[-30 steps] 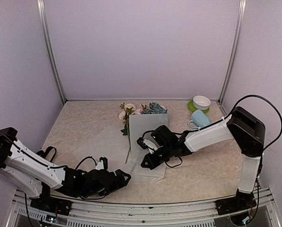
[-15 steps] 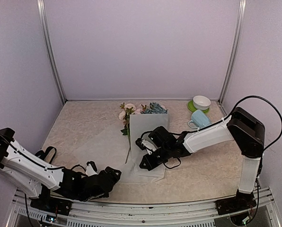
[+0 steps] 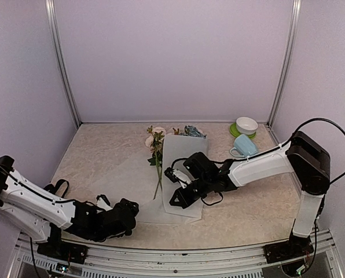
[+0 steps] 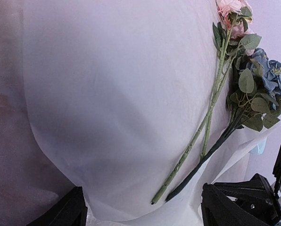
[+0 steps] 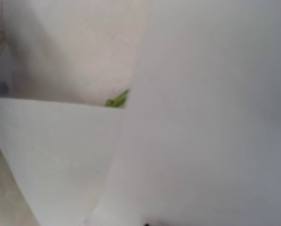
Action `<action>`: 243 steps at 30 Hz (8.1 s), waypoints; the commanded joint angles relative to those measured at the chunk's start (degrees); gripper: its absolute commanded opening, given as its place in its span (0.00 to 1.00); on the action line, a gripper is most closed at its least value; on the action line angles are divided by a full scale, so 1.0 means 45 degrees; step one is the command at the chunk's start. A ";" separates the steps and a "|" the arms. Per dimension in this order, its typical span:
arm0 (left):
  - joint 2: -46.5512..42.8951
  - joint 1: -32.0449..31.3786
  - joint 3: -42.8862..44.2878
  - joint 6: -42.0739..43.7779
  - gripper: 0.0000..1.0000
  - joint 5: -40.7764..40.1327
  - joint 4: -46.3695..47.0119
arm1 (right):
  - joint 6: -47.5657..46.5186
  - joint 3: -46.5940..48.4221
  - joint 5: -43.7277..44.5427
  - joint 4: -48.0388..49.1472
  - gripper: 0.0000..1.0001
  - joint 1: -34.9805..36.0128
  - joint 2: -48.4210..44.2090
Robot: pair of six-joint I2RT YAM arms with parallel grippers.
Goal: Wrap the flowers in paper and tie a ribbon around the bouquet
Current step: Pick up the two-thirds-folded wrapping paper from the center of the board, then fold the 2/3-folded wrapping paper at the center of the board, then press the fold line of the folded wrapping paper.
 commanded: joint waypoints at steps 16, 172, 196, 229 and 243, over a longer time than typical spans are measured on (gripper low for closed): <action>0.0486 0.1867 -0.1590 0.2627 0.21 0.2328 0.1855 | 0.0052 -0.0051 -0.0952 0.0433 0.00 -0.0357 0.1271; 0.5402 0.4439 1.1968 2.0411 0.66 0.7474 -0.0186 | 0.1639 -0.3094 -0.4625 0.3972 0.00 -0.5591 -0.0577; 0.6437 0.3431 0.9677 2.2110 0.24 0.7260 -0.1203 | 0.0966 -0.0635 -0.4507 0.3162 0.00 -0.6113 -0.0370; 0.8580 0.2821 1.0440 2.2718 0.31 0.8135 -0.0929 | 0.2271 -0.1410 -0.5495 0.3735 0.24 -0.5709 0.0521; 0.7610 0.2549 1.0282 2.2986 0.47 0.8113 -0.0428 | 0.2435 -0.1397 -0.4864 0.3291 0.00 -0.5845 0.0271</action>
